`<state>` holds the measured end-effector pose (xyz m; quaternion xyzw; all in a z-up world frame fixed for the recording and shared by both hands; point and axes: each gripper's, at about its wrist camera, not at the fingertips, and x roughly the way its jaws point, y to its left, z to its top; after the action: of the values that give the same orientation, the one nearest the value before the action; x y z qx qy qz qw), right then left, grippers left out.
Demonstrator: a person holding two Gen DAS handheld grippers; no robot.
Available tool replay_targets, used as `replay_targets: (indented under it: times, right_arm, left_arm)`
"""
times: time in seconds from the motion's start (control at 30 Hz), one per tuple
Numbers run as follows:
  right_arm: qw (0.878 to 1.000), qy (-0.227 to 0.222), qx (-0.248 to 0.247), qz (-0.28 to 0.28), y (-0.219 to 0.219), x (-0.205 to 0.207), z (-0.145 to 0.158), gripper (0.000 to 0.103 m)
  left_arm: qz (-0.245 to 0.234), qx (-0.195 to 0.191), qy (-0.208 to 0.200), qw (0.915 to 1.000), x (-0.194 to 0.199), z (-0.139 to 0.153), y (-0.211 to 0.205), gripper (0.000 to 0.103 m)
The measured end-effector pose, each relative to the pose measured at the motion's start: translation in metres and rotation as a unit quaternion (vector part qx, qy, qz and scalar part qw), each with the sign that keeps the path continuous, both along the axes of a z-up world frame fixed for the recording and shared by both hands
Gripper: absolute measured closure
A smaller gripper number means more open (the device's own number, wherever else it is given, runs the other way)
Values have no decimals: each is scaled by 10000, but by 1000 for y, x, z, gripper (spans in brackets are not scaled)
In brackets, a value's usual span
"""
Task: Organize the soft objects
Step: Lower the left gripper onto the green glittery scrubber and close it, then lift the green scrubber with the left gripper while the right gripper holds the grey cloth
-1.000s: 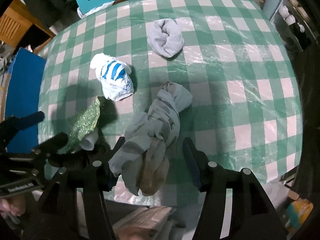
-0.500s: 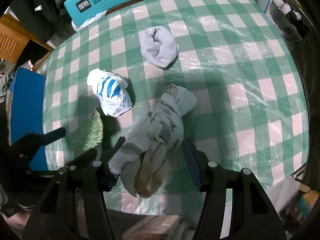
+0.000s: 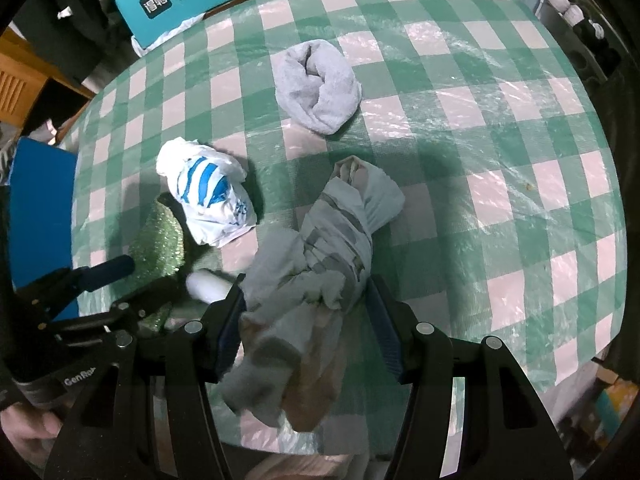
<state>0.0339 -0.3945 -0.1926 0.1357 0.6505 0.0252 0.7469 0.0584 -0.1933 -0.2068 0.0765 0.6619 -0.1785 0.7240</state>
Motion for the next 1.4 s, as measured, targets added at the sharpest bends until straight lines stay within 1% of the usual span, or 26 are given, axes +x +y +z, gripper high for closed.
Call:
replay_targets:
  times: [0.17, 0.23, 0.33, 0.37, 0.4, 0.43, 0.47, 0.53, 0.57, 0.67, 0.83, 1.33, 1.4]
  right_arm:
    - [9999, 129, -51, 1, 0, 2, -12, 46]
    - [9998, 192, -113, 1, 1, 3, -18, 46]
    - [9996, 136, -247, 78, 4, 4, -20, 46]
    - [9994, 137, -287, 115, 5, 3, -20, 46]
    - [9992, 122, -343, 163, 7, 3, -20, 46]
    - [9988, 106, -417, 212, 10, 2, -21, 46]
    - [9984, 95, -485, 264, 13, 2, -21, 46]
    - [9963, 68, -746, 421, 20, 1, -20, 60]
    - [9954, 60, -830, 478, 22, 1, -20, 73]
    - [9962, 57, -711, 508, 23, 1, -19, 78]
    - [9956, -82, -737, 572, 26, 1, -9, 79]
    - [9925, -624, -658, 825, 49, -12, 44, 80]
    - [9919, -684, -648, 852, 47, -24, 54, 80]
  left_arm:
    - [-90, 123, -104, 9998, 1, -1, 0, 51]
    - [-116, 149, -136, 9997, 1, -2, 0, 52]
    - [-185, 233, -198, 9994, 5, -2, -3, 56]
    - [-211, 286, -238, 9991, 5, -2, -3, 63]
    - [-245, 418, -323, 9983, 5, -2, -4, 68]
    - [-268, 490, -382, 9977, 2, -2, -4, 77]
    - [-281, 521, -417, 9974, 1, -2, -6, 81]
    - [-208, 441, -390, 9980, 3, -1, -4, 89]
    - [-191, 411, -372, 9983, 4, -1, -2, 90]
    - [-177, 370, -378, 9984, 6, 1, 3, 94]
    - [-152, 296, -459, 9984, 3, 12, 1, 96]
    - [-36, 181, -994, 9949, -8, 60, 17, 96]
    - [-19, 168, -1043, 9944, -10, 66, 19, 96]
